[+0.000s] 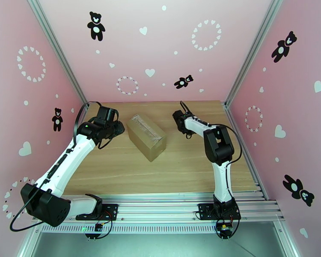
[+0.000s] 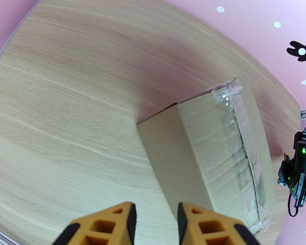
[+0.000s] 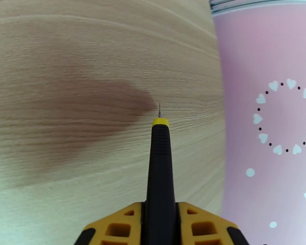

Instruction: Unpack the express box

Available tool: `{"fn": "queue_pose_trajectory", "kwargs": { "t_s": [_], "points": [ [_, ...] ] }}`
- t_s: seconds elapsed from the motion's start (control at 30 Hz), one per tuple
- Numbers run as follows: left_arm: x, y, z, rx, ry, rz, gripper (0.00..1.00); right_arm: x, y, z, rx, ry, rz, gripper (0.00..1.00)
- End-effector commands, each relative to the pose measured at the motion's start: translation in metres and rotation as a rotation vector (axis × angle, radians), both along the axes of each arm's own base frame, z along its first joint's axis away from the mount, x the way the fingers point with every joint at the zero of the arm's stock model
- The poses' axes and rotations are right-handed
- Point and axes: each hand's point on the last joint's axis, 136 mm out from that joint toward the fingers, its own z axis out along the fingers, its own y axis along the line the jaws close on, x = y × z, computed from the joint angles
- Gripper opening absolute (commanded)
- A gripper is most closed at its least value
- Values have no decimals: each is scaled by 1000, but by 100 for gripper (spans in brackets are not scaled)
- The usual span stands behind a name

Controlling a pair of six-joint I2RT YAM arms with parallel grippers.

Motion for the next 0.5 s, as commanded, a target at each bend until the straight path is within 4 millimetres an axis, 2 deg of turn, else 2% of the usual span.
{"fn": "queue_pose_trajectory", "kwargs": {
  "t_s": [0.0, 0.23, 0.47],
  "points": [
    [1, 0, -8, -5, 19, -5, 36, 4, 6, 0, 22, 0, -1, 7],
    [0, 2, -13, 3, 6, -1, 36, 7, 13, -14, 41, 77, 26, 14],
    [2, 1, -20, -13, -6, 2, 37, 3, 25, -24, 116, 137, 46, 30]
  ]
}}
